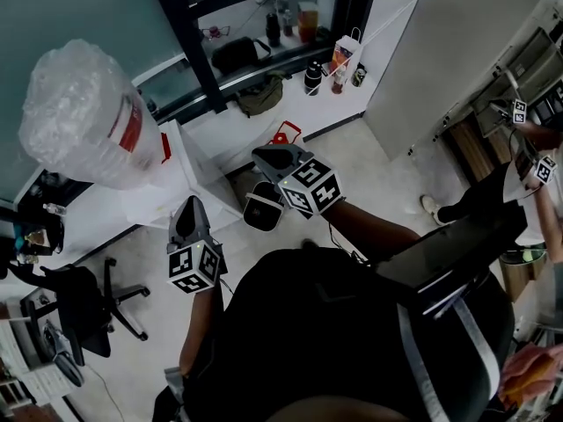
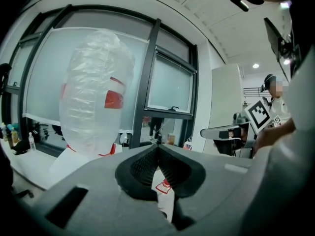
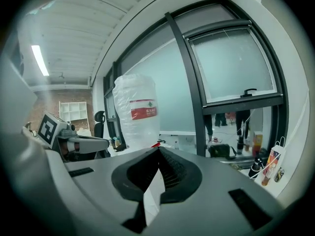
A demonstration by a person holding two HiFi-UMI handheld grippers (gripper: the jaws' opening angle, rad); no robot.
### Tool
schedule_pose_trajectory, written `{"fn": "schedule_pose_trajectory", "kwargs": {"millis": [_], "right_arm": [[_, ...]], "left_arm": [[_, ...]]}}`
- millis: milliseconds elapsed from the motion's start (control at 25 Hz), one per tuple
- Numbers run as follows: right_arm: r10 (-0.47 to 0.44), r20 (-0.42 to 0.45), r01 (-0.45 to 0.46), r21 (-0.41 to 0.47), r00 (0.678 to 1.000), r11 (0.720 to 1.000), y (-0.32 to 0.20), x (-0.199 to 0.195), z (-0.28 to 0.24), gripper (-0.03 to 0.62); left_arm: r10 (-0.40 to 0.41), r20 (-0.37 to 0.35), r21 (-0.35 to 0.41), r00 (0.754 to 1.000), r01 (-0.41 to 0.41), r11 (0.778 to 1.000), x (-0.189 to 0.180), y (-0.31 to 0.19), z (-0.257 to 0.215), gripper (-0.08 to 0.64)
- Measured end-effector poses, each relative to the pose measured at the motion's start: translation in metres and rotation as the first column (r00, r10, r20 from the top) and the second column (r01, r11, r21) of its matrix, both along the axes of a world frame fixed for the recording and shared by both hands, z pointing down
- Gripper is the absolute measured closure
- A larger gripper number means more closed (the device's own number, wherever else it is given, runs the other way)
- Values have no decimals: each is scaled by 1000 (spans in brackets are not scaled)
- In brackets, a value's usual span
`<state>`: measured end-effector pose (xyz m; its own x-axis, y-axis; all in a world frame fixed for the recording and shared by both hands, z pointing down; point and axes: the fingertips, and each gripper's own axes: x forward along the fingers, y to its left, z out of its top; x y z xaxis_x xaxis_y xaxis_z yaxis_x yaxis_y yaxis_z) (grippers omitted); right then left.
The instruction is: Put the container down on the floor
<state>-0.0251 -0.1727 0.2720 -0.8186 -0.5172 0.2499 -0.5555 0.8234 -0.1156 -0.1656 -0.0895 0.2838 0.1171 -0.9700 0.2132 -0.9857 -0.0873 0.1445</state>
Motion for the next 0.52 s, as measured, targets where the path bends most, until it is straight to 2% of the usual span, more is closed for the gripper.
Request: {"fn": "schedule_pose_trajectory", "kwargs": {"millis": [520], "right_arm": [[8, 23, -8, 15, 1000, 1000, -4, -3, -8, 584]], "left_arm": [[10, -15, 1, 1000, -10, 1000, 4, -6, 4, 549]]}}
